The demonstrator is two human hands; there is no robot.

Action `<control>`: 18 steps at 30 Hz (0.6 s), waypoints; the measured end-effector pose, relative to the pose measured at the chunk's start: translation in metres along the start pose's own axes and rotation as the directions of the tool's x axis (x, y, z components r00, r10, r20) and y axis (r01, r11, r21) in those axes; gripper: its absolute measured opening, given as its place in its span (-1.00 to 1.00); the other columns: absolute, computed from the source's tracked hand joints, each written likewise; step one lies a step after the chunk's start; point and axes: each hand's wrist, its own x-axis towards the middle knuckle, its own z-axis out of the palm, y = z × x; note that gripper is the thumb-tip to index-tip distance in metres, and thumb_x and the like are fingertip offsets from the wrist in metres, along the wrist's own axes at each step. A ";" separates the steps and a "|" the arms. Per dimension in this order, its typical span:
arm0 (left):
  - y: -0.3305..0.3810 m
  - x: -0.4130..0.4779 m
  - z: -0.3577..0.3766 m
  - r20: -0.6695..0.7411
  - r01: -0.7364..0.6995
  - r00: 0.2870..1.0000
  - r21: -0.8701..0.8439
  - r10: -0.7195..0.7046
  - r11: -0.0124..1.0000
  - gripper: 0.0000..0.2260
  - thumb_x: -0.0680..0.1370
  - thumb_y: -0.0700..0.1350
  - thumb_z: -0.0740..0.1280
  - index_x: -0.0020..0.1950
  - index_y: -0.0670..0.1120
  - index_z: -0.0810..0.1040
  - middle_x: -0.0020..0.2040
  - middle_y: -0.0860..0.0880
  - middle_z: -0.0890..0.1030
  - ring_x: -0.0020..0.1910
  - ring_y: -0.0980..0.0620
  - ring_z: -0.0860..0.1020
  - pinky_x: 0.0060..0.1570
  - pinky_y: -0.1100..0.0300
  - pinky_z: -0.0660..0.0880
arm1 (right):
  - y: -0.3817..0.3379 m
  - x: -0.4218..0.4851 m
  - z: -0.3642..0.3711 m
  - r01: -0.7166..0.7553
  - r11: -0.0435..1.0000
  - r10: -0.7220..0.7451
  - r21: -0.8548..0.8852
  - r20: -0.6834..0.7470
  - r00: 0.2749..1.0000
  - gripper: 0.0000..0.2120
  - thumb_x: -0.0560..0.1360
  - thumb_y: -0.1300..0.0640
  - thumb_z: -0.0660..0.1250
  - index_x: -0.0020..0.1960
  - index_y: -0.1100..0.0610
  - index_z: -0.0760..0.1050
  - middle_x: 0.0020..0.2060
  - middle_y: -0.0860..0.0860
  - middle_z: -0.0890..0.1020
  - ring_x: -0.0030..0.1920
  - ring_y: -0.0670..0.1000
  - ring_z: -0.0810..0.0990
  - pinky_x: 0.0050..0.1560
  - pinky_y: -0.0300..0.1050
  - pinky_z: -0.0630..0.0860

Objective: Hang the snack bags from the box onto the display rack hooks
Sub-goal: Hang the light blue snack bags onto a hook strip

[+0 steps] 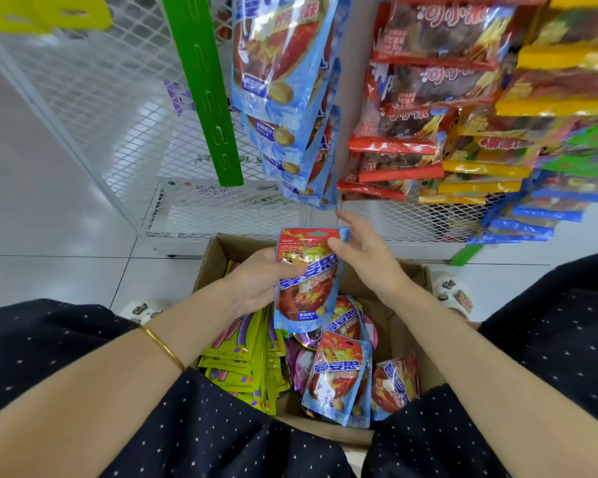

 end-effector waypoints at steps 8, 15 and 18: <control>0.100 -0.069 -0.018 0.024 -0.198 0.972 0.622 0.234 0.757 -0.72 0.46 -0.08 0.43 0.14 -0.09 0.55 0.06 -0.04 0.63 0.03 0.09 0.59 0.02 0.25 0.51 | -0.061 -0.005 -0.018 0.173 0.982 -0.176 -0.075 -0.030 0.984 -0.84 0.53 0.21 0.30 -0.18 -0.01 0.50 -0.21 -0.07 0.59 -0.21 -0.14 0.58 -0.13 -0.18 0.54; 0.231 -0.083 -0.007 -0.178 -0.610 0.440 0.661 0.880 0.438 -0.85 0.50 -0.14 0.37 0.05 -0.09 0.50 -0.12 0.01 0.56 -0.14 0.11 0.56 0.01 0.13 0.56 | -0.151 -0.017 -0.041 0.432 0.865 -0.452 -0.254 -0.022 0.892 -0.80 0.52 0.17 0.30 -0.20 -0.11 0.48 -0.26 -0.21 0.57 -0.22 -0.25 0.54 -0.20 -0.36 0.45; 0.274 -0.071 0.014 -0.137 -0.654 0.323 0.683 0.936 0.326 -0.71 0.53 -0.14 0.34 0.22 -0.18 0.44 -0.10 0.07 0.49 -0.15 0.20 0.50 -0.01 0.34 0.49 | -0.189 -0.012 -0.046 0.512 0.820 -0.551 -0.257 -0.110 0.827 -0.81 0.53 0.15 0.29 -0.17 -0.12 0.47 -0.26 -0.19 0.58 -0.22 -0.20 0.54 -0.16 -0.26 0.47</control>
